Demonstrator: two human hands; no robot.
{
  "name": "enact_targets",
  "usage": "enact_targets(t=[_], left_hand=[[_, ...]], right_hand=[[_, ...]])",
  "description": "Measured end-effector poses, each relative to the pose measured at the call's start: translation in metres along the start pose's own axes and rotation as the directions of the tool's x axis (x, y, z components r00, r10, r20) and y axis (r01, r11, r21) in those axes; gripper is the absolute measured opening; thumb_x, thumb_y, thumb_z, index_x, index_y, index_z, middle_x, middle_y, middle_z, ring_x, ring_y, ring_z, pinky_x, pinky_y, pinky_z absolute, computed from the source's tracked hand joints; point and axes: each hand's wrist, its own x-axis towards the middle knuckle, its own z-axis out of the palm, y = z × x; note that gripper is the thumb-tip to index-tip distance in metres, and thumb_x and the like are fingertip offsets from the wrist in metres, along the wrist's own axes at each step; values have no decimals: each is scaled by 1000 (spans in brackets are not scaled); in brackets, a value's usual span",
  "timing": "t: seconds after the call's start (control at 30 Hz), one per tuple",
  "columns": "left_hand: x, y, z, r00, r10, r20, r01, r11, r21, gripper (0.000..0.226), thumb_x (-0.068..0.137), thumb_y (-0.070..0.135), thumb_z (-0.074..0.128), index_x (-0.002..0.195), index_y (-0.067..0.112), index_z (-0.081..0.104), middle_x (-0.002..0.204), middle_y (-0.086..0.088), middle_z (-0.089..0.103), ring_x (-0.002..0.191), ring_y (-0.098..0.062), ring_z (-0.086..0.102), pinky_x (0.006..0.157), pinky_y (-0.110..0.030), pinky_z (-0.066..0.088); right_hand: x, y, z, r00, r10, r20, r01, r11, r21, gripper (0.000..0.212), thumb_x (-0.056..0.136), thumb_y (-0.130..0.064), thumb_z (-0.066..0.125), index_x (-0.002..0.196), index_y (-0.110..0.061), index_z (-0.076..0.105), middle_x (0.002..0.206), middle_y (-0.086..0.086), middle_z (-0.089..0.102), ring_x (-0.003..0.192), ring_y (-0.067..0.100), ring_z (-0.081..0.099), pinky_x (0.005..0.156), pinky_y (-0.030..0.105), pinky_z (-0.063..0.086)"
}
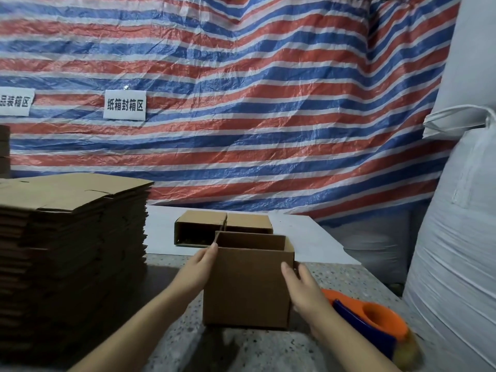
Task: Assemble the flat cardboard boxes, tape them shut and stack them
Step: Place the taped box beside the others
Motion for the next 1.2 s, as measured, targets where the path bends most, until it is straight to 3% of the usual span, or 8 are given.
enact_targets(t=[0.2,0.33,0.47,0.63,0.77,0.87,1.07,1.2], left_hand=[[10,26,-7,975,-221,9,221,975,-27,71,94,72,29,133,19,55,133,-11,58,121,-31,55,104,-51,45],[16,42,-17,954,-281,109,259,949,180,57,93,63,50,117,12,61,110,-10,71,102,-27,68,92,-45,56],[25,57,-13,949,-303,81,256,898,356,27,101,32,51,110,8,61,101,-13,72,92,-28,71,81,-45,60],[39,67,1,988,-147,56,119,930,347,19,100,16,43,104,16,62,97,-8,70,92,-21,67,74,-36,59],[49,77,14,997,81,13,-81,948,309,21,100,22,44,109,16,62,90,1,65,80,-11,60,55,-12,46],[57,81,30,988,138,66,-151,944,294,28,103,27,41,128,27,55,92,7,62,84,-7,58,56,-15,43],[85,79,74,958,221,183,-255,948,192,53,104,19,40,149,45,30,127,0,60,97,-12,63,72,-23,54],[113,69,103,947,259,188,-295,935,197,57,103,14,46,150,42,31,136,1,55,93,-3,57,60,-11,48]], right_hand=[[4,-37,-19,990,110,-89,-121,983,-134,95,87,-83,9,143,-18,51,143,13,56,126,34,55,101,49,48],[10,-61,-40,959,280,52,-260,934,-244,94,90,-83,15,128,-9,60,113,22,68,94,35,70,82,43,59],[17,-78,-47,922,344,176,-219,841,-495,74,100,-68,29,124,-5,60,110,19,71,87,28,74,66,32,60],[33,-88,-56,992,107,69,-48,815,-578,26,103,-24,43,106,-4,59,92,16,74,76,26,76,69,36,63],[48,-88,-75,988,-138,-68,99,908,-407,17,95,-7,47,95,-6,64,90,20,72,74,29,72,62,37,59],[59,-76,-86,960,-242,-140,171,905,-389,17,92,-1,51,97,-13,62,92,10,67,81,24,64,58,33,53],[98,-50,-114,922,-236,-309,174,961,-216,37,91,0,53,118,-25,49,100,-2,57,88,12,55,62,26,45],[129,-44,-133,914,-190,-358,107,965,-239,22,98,-9,45,115,-24,44,92,-4,54,81,12,53,55,25,39]])
